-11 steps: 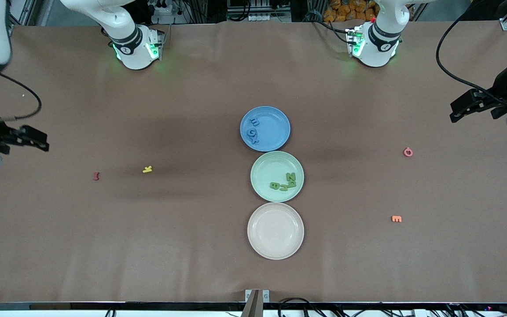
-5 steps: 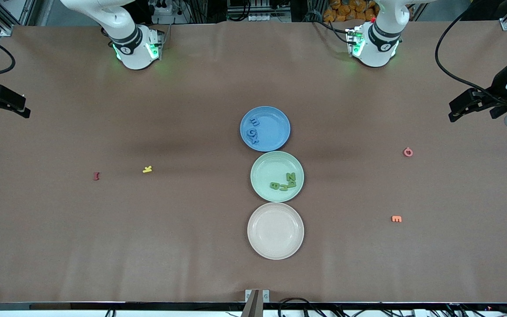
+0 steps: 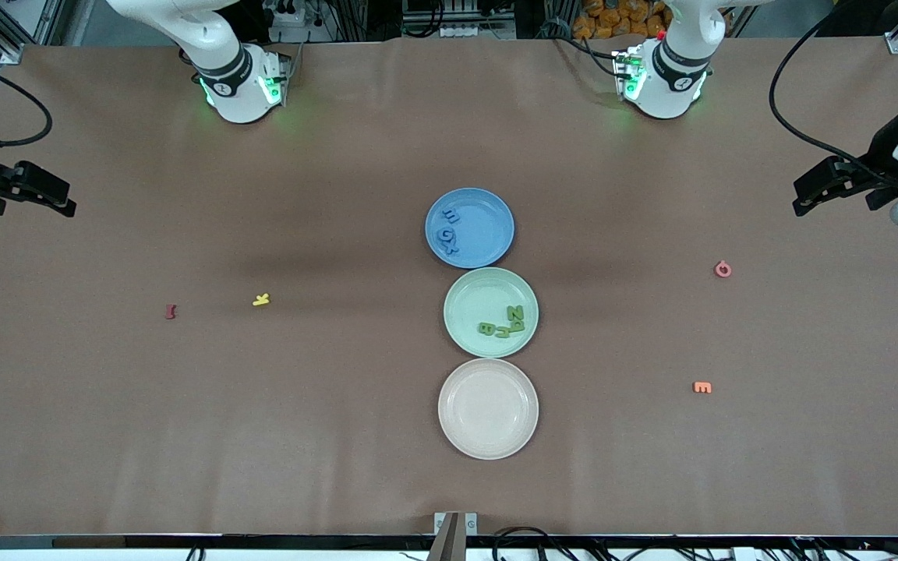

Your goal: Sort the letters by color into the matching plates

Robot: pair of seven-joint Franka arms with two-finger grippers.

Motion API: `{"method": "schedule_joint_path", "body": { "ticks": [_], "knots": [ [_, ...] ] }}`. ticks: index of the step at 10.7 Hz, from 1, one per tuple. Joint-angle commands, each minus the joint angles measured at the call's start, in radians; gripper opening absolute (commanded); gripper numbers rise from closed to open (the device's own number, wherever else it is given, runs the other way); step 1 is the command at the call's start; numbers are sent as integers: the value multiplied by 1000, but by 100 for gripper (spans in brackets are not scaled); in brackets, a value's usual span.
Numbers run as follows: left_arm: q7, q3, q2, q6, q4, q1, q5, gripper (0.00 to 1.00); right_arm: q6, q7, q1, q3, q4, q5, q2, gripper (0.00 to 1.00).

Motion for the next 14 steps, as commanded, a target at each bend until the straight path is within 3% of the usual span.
{"method": "schedule_joint_path", "body": {
  "ticks": [1, 5, 14],
  "knots": [
    [22, 2, -9, -10, -4, -3, -23, 100, 19, 21, -2, 7, -11, -6, -12, 100],
    [26, 2, -4, -10, -4, -8, -22, 100, 35, 19, -27, 45, -10, -6, -9, 100],
    [32, -11, 5, -8, -4, -6, -23, 100, 36, 4, -28, 56, -11, -5, -5, 100]
  ]
}}
